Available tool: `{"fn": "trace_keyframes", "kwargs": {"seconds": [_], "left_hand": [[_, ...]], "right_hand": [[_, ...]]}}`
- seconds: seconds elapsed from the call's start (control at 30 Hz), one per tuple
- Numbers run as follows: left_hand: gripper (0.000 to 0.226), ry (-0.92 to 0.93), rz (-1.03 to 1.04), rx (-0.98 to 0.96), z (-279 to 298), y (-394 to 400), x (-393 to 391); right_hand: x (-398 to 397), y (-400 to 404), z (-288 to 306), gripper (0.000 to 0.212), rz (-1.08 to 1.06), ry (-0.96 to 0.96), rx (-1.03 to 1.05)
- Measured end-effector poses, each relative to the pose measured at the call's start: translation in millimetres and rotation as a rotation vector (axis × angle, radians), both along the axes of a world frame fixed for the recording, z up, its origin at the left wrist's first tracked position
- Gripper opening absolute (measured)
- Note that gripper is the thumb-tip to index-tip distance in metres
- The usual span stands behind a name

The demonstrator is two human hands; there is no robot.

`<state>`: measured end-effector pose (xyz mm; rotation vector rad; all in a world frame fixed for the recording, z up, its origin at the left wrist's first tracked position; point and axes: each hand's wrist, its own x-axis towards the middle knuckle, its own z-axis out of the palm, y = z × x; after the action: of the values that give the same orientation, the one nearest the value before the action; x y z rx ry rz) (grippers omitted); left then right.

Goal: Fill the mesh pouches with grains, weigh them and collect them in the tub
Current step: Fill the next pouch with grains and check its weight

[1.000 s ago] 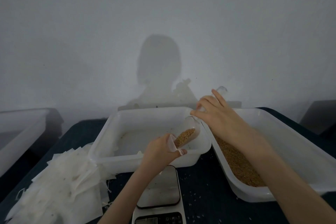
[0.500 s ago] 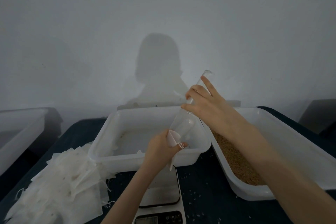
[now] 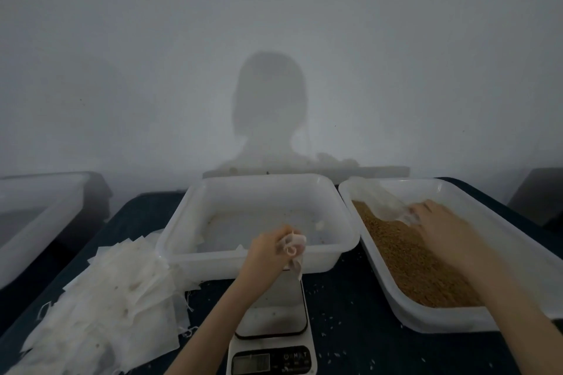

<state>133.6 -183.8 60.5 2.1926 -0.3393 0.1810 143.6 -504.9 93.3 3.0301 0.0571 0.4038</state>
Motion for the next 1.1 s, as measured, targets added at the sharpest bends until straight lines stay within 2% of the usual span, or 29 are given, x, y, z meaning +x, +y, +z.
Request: {"fn": "trace_keyframes", "kwargs": {"seconds": [0.13,0.27,0.4,0.5,0.6,0.67,0.73,0.77,0.87,0.97,1.1], "left_hand": [[0.029,-0.027,-0.052,0.155,-32,12,-12],[0.040,-0.038,-0.080,0.164,-55,30,-19],[0.021,-0.028,-0.088,0.094,-66,42,-21],[0.013,-0.005,-0.173,0.078,-65,48,-24],[0.011,0.056,-0.224,0.028,-61,53,-29],[0.017,0.155,-0.237,-0.064,-59,60,-34],[0.023,0.200,-0.228,-0.127,-59,68,-39],[0.024,0.208,-0.219,-0.156,-59,73,-40],[0.022,0.227,-0.189,-0.367,-62,84,-43],[0.014,0.166,-0.047,-0.521,-70,92,-43],[0.019,0.136,0.142,-0.614,-87,95,-41]], "right_hand": [[7,-25,-39,0.014,-0.106,0.209,0.004],[12,-17,-58,0.021,-0.113,0.331,-0.075],[13,-2,-55,0.025,-0.119,0.340,-0.059],[6,13,-45,0.030,-0.161,0.329,-0.035],[-5,36,-30,0.026,-0.166,0.129,-0.016],[-16,61,-17,0.022,-0.096,-0.025,0.117],[-27,94,-9,0.014,0.068,-0.105,0.321],[-31,110,-9,0.011,0.154,-0.100,0.397],[-37,151,-31,0.023,0.288,-0.017,0.496],[-28,166,-69,0.040,0.279,-0.035,0.551],[-17,164,-115,0.037,0.173,-0.054,0.789]]}}
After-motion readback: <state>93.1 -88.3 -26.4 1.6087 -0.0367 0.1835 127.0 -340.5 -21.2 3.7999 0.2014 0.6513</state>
